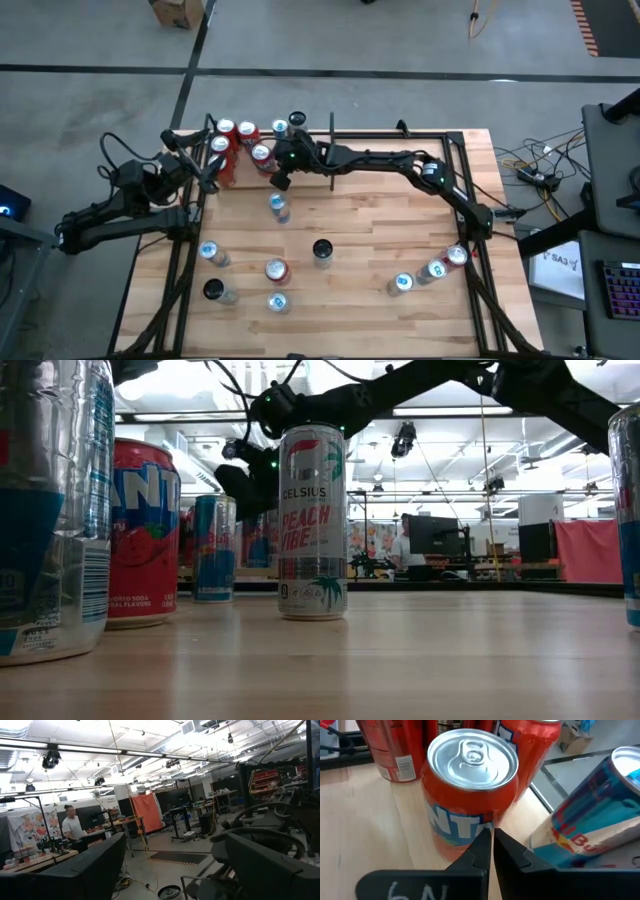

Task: Place canned beverage on shelf
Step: Put the red soda can on the shelf aligned with the other red soda can

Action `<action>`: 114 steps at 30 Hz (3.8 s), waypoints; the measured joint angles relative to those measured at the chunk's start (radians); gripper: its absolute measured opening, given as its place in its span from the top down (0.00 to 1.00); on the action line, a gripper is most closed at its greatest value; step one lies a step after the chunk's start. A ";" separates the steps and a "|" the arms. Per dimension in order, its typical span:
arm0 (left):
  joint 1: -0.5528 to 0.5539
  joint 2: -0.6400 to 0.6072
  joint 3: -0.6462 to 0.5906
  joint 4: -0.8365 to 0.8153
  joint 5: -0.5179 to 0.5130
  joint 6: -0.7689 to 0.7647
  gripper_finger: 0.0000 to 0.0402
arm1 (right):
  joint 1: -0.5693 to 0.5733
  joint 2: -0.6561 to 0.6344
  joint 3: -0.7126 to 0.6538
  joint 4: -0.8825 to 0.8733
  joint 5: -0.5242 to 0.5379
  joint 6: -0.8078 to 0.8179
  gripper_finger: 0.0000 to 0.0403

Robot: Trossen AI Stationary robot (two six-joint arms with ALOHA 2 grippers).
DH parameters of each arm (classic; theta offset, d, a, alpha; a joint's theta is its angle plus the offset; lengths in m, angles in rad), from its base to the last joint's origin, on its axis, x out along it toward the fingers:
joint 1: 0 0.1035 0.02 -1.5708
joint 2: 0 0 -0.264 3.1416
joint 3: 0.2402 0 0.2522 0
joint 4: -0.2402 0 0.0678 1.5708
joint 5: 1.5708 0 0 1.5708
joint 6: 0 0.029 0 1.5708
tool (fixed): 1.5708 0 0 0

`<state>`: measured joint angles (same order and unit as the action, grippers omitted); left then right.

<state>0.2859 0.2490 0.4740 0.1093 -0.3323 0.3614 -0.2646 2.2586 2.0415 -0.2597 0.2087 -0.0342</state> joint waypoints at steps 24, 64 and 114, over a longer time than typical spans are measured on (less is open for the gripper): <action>0.000 0.560 0.267 -0.465 -0.077 -0.142 0.49 | 0.023 -0.486 0.000 -0.506 -0.001 -0.100 0.98; 0.270 0.940 0.494 -0.787 0.158 -0.004 1.00 | 0.022 -0.883 -0.495 -0.510 -0.059 -0.071 0.98; 0.271 1.042 0.522 -0.740 0.053 -0.166 1.00 | 0.022 -0.880 -0.523 -0.497 -0.053 -0.051 0.98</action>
<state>0.5568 1.2912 0.9963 -0.6303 -0.2794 0.1952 -0.2425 1.3781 1.5182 -0.7568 0.1559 -0.0856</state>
